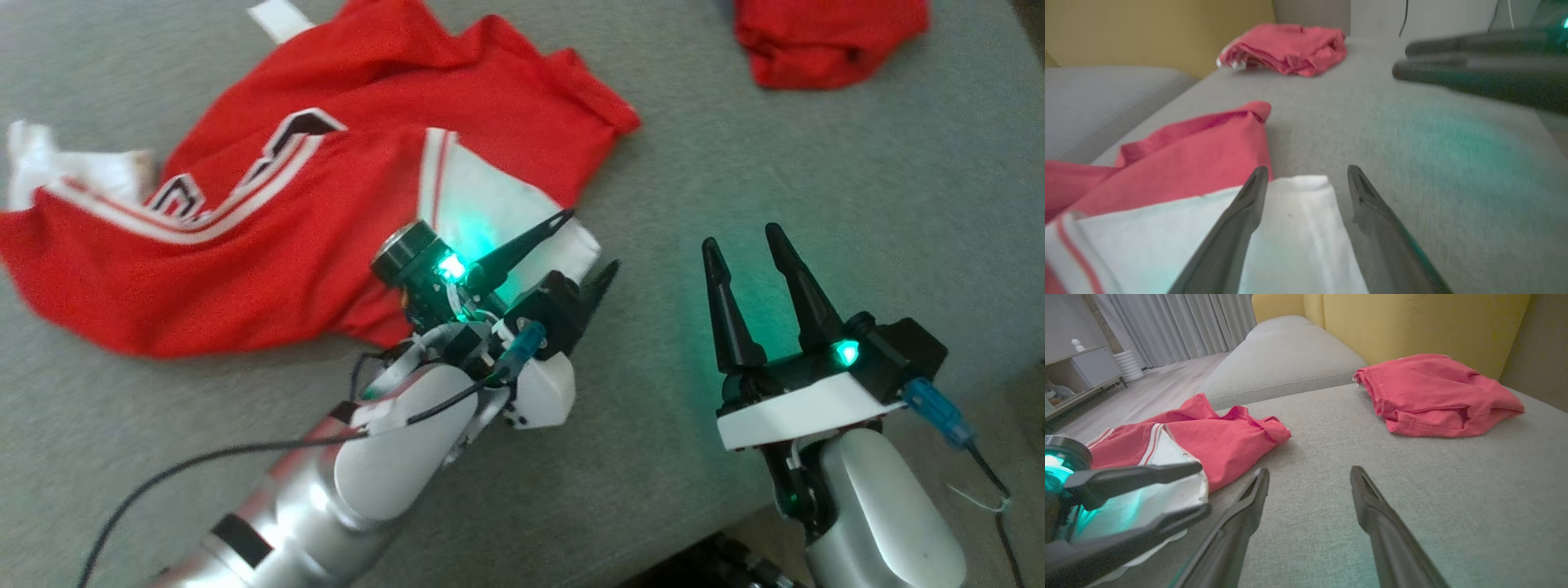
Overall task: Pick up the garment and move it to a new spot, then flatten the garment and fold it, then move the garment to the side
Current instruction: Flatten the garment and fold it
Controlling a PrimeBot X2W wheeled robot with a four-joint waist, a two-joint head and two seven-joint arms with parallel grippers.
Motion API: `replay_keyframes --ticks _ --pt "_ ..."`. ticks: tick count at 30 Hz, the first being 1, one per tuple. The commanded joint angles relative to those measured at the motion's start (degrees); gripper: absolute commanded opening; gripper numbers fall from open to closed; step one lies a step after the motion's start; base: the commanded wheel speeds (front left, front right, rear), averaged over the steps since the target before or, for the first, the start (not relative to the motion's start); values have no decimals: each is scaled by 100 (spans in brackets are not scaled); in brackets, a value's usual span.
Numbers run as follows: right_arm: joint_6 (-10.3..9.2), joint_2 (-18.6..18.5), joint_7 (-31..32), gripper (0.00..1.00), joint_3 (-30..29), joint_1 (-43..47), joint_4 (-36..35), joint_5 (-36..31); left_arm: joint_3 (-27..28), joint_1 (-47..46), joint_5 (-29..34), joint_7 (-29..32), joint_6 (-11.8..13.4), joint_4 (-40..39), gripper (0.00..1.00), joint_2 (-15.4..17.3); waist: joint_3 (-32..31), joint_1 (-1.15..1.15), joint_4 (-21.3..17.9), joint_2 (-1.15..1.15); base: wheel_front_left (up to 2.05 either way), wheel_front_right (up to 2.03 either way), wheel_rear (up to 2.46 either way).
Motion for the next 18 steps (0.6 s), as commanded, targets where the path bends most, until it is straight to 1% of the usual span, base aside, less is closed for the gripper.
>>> replay_keyframes --ticks 1,4,7,8,9,10,11,13,16,18 --pt "39 14 -15 100 128 -20 -168 58 108 -295 136 136 50 -119 100 61 79 -1 -208 0 0 0 0" --pt "39 15 -15 100 164 11 -170 122 96 -357 273 380 179 -32 100 193 45 -1 -356 0 0 0 0" --pt "39 15 -15 100 182 51 -158 145 98 -288 310 586 251 9 100 363 -12 -1 -424 0 0 0 0" --pt "39 15 -15 100 184 63 -152 148 100 -251 295 641 252 4 88 411 -35 -1 -433 0 0 0 0" --pt "39 15 -15 100 181 77 -148 149 104 -208 263 693 242 -13 47 447 -57 -1 -436 0 0 0 0" --pt "39 15 -15 100 173 92 -145 149 107 -164 227 746 231 -40 21 474 -80 -1 -431 0 0 0 0" --pt "39 15 -15 100 164 107 -146 149 107 -120 188 799 219 -78 0 493 -103 -1 -417 0 0 0 0" --pt "39 15 -15 100 157 122 -153 142 88 -37 131 878 200 -187 0 512 -145 -1 -360 0 0 0 0" --pt "39 15 -15 100 153 132 -152 120 68 24 92 793 204 -397 0 503 -190 -1 -276 0 0 0 0" --pt "39 15 -15 100 138 147 -144 78 60 100 30 574 223 -689 0 456 -250 -1 -151 0 0 0 0"
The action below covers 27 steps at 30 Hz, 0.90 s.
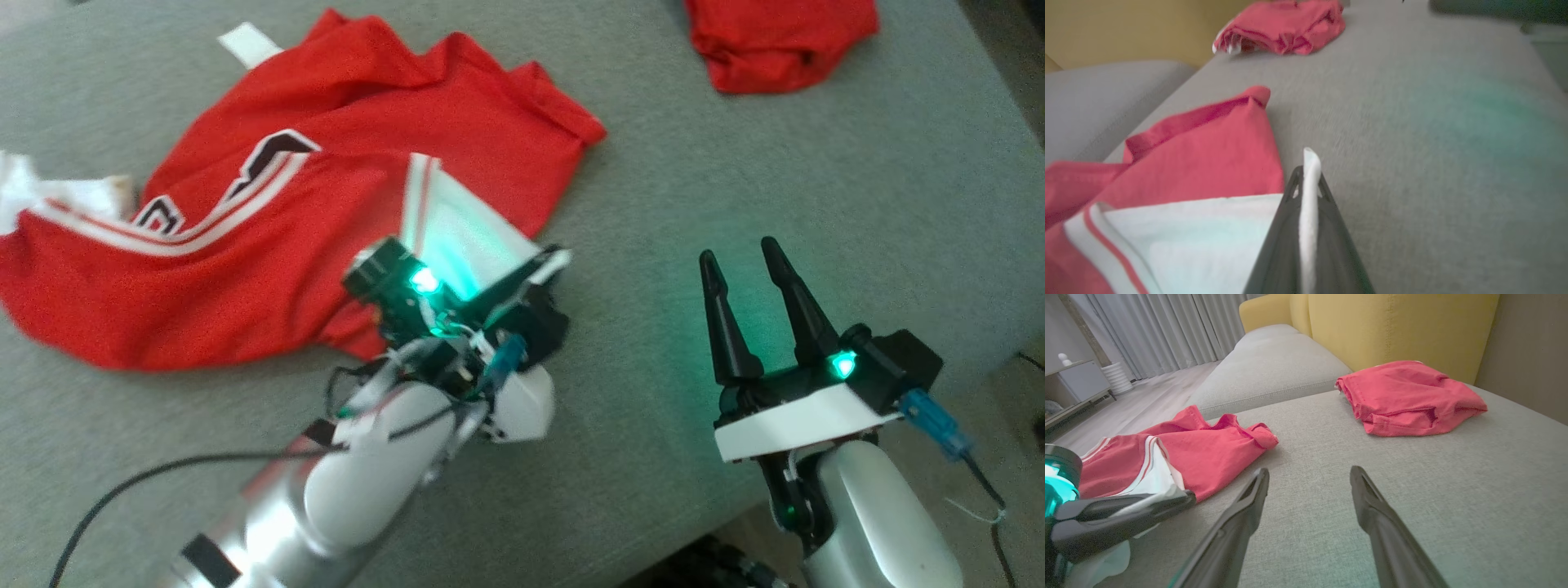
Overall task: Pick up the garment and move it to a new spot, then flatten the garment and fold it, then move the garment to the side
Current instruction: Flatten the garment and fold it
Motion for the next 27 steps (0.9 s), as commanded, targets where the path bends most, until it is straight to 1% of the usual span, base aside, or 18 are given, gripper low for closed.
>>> replay_keyframes --ticks 1,4,6,8,11,15,18,21,23,27 --pt "39 -8 -15 100 81 52 -132 -66 102 -61 -40 -176 34 -396 0 -12 -95 0 165 0 0 0 0" --pt "39 -8 -15 100 32 91 -83 -168 96 165 -248 -546 7 -943 0 -80 -221 0 448 0 0 0 0" --pt "39 -7 -15 100 -16 114 -63 -241 176 335 -343 -808 105 -1343 0 -47 -300 0 658 0 0 0 0" --pt "39 -7 -15 100 -71 136 -40 -319 358 540 -414 -1128 317 -1762 0 43 -375 0 881 0 0 0 0" --pt "39 -17 -15 100 -174 194 17 -428 751 918 -522 -1582 725 -2346 0 256 -494 0 1246 0 0 0 0" --pt "39 -87 -15 100 -403 243 63 -440 1488 1490 -857 -2201 1267 -3025 0 511 -592 0 1719 0 0 0 0" --pt "39 -200 -15 100 -568 216 70 -466 2098 1848 -1160 -2529 1521 -3264 0 742 -591 0 2028 0 0 0 0" --pt "39 -331 -15 100 -720 146 142 -552 2668 2048 -1435 -2697 1637 -3317 0 936 -551 0 2292 0 0 0 0" --pt "39 -389 -15 100 -786 89 277 -628 2953 2126 -1569 -2755 1658 -3309 0 1026 -528 0 2415 0 0 0 0" --pt "39 -408 -15 100 -765 -68 508 -685 3274 2190 -1753 -2809 1610 -3326 0 1084 -468 0 2592 0 0 0 0"
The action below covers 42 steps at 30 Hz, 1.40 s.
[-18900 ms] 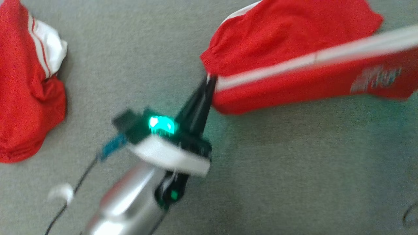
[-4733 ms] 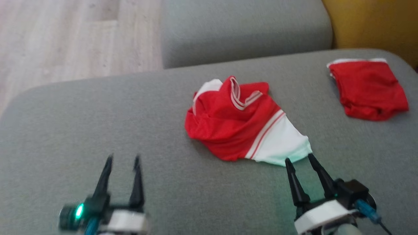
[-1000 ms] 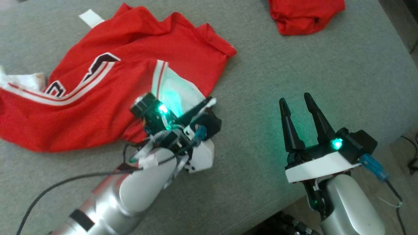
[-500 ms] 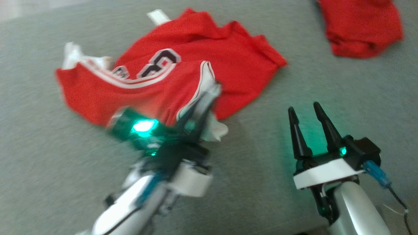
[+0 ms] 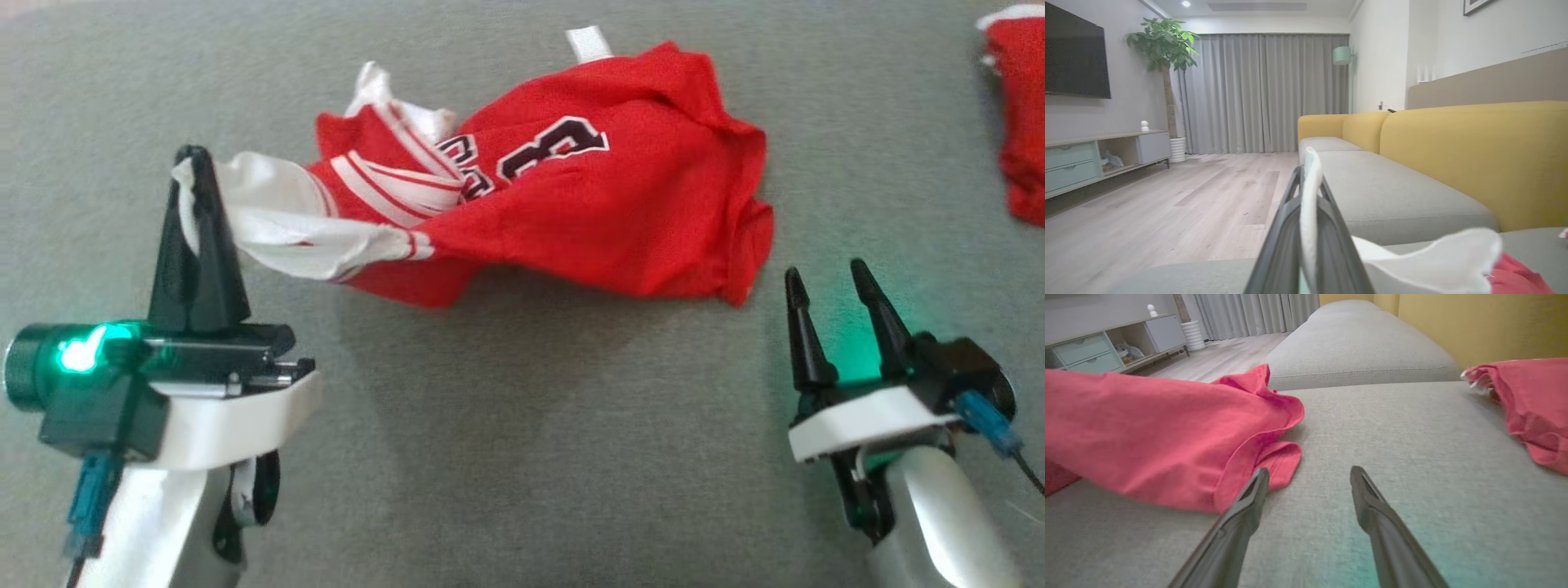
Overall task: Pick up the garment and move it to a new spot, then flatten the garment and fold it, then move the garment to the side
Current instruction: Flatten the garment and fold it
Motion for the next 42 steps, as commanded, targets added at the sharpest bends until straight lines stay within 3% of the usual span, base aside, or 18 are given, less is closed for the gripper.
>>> replay_keyframes --ticks 1,12,27,28,29,31,32,38,42 --pt "39 -34 -15 100 186 -167 -140 -15 303 -66 -40 -40 -22 -210 0 168 58 0 119 0 0 0 0" --pt "39 61 -15 100 955 61 -307 129 374 -124 47 -68 -170 -223 0 97 213 0 190 0 0 0 0" --pt "39 255 -15 100 345 -132 174 -366 393 -160 205 -71 -247 -316 0 -7 211 0 324 0 0 0 0" --pt "39 263 -15 90 311 -133 156 -389 403 -154 212 -71 -253 -324 0 -13 206 0 329 0 0 0 0" --pt "39 270 -15 64 293 -130 148 -406 409 -146 220 -71 -260 -330 0 -20 199 0 334 0 0 0 0" --pt "39 283 -15 27 286 -123 128 -427 422 -130 233 -71 -272 -337 0 -35 182 0 341 0 0 0 0" --pt "39 287 -15 0 302 -115 117 -430 431 -125 238 -71 -279 -338 0 -43 170 0 341 0 0 0 0" --pt "39 302 -15 0 189 -17 -413 -456 520 -162 322 -72 -395 -399 0 -20 -51 0 259 0 0 0 0" --pt "39 163 -15 0 -96 -60 -1192 -325 577 -608 262 -72 -755 -592 0 144 -302 0 153 0 0 0 0"
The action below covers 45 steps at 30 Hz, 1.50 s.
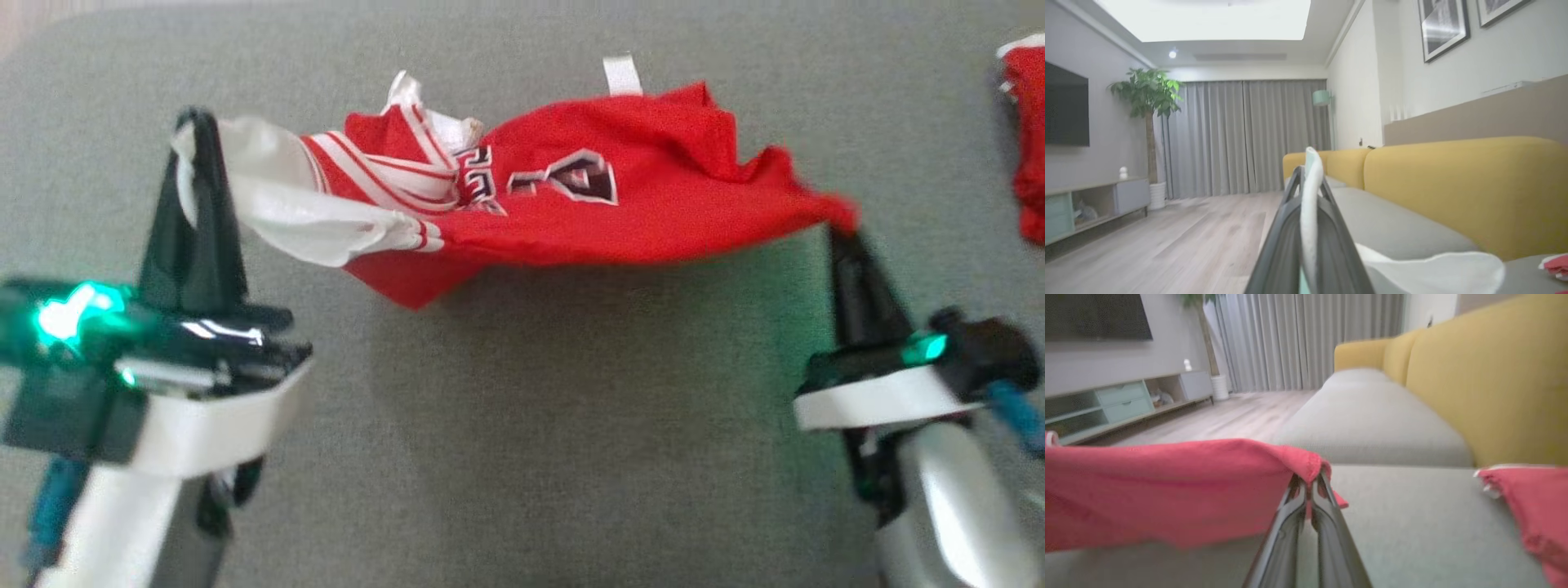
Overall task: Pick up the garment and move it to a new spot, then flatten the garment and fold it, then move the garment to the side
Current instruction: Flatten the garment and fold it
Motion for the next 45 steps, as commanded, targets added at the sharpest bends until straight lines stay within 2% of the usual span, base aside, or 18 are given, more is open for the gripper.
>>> replay_keyframes --ticks 1,6,9,11,17,18,21,26,32,35,38,41,45 --pt "39 -132 -15 0 -50 -85 -551 110 347 -659 -40 -16 -156 -316 0 288 -220 0 -119 0 0 0 0" --pt "39 -709 -15 0 -424 -645 -1400 453 501 -1938 -324 286 -666 -519 0 568 -556 0 -361 0 0 0 0" --pt "39 -1048 109 0 -519 -1263 -1653 676 526 -2827 -526 581 -955 -456 0 671 -674 0 -534 0 0 0 0" --pt "39 -1256 421 0 -520 -1736 -1621 816 533 -3373 -712 796 -1092 -223 0 662 -685 0 -632 0 0 0 0" --pt "39 -1712 1491 0 -137 -3312 -779 1291 371 -4958 -1039 1361 -1417 1223 0 511 -100 0 -680 0 0 0 0" --pt "39 -1712 1491 0 -137 -3312 -779 1291 371 -4958 -1039 1361 -1417 1223 0 511 -100 0 -680 0 0 0 0" --pt "39 -1833 1617 0 249 -4081 -163 1503 200 -5569 -951 1314 -1551 2127 0 437 270 0 -682 0 0 0 0" --pt "39 -1872 1134 0 715 -5252 780 1555 -33 -6539 -624 861 -1661 3278 0 325 812 0 -720 0 0 0 0" --pt "39 -2011 302 0 698 -6214 1512 1105 -205 -7601 -405 225 -1740 4023 0 61 1164 0 -697 0 0 0 0" --pt "39 -2110 93 0 626 -6427 1604 845 -211 -7817 -534 78 -1800 4170 0 -15 1280 0 -657 0 0 0 0" --pt "39 -2181 22 0 635 -6264 1595 721 -186 -7606 -726 10 -1836 4138 0 28 1363 0 -598 0 0 0 0" --pt "39 -2216 -1 0 596 -5798 1597 701 -128 -6949 -855 -16 -1848 3880 0 137 1404 0 -538 0 0 0 0" --pt "39 -2109 -11 0 542 -4874 1691 772 48 -5477 -937 -21 -1853 3189 0 232 1351 0 -503 0 0 0 0"
